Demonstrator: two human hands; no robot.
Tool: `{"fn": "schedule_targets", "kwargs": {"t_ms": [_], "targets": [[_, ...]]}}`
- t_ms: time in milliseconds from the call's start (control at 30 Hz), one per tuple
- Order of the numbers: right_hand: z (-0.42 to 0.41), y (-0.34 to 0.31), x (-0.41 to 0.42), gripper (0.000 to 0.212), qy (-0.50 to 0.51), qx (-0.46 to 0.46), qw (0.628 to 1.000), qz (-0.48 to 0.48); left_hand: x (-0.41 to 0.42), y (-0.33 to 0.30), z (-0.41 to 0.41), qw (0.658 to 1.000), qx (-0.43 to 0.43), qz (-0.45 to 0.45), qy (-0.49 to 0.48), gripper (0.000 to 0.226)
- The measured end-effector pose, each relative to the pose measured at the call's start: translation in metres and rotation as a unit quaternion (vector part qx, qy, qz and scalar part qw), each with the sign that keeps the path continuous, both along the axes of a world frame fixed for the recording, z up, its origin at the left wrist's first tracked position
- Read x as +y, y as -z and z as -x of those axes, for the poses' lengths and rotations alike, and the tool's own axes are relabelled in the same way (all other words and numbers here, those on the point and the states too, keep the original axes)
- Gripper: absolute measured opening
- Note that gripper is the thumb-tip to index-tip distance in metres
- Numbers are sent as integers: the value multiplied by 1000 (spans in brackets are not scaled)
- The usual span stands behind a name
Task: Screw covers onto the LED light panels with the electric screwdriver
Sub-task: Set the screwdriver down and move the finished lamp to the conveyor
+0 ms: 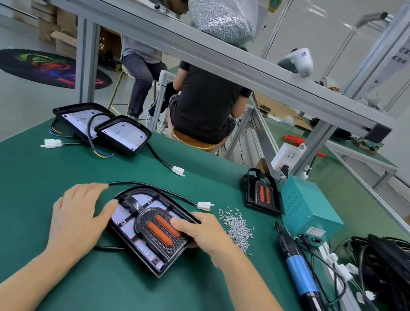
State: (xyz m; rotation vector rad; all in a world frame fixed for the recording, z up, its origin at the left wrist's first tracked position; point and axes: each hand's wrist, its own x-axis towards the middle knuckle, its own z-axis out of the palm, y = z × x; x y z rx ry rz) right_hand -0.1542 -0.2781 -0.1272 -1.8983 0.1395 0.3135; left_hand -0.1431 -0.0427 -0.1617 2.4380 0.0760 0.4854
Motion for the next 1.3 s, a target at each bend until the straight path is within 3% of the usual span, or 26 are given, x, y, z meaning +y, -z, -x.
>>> {"fn": "schedule_targets", "kwargs": {"t_ms": [67,133,267,400,467,567,700,767,833,967,1100,1300], "targets": [[0,1,1,13,2,-2,1000,-11,12,-2,-7,998,3,6,-58,41],[-2,1,0,13,1,4,1000,-11,24,-3,-16,994,61,-20,-84,46],[-7,-5,-4,14,-30,27,999,23,30,-6,-35,987,120,-100,-46,34],[-15,-14,-5,68,-45,43,993,103,24,-17,-53,981,151,-124,-20,30],[-19,-16,-7,74,-70,35,986,145,22,-19,-61,974,160,-160,-6,33],[-20,-25,-8,70,-99,-4,974,205,23,-16,-67,982,114,-151,16,31],[-31,-38,-6,106,-150,-74,918,361,21,-21,-62,995,-24,-4,97,27],[-38,-44,-5,117,-170,-47,916,359,18,-27,-59,987,-62,46,137,26],[-42,-46,-4,111,-178,11,936,305,16,-34,-56,982,-71,71,158,26],[-40,-35,-5,53,-173,69,966,178,12,-38,-51,975,-74,112,174,25],[-30,-25,-3,18,-138,65,986,67,7,-34,-41,977,-84,121,153,22],[-17,-20,2,17,-72,0,997,-21,4,-18,-23,982,-24,171,77,37]]}}
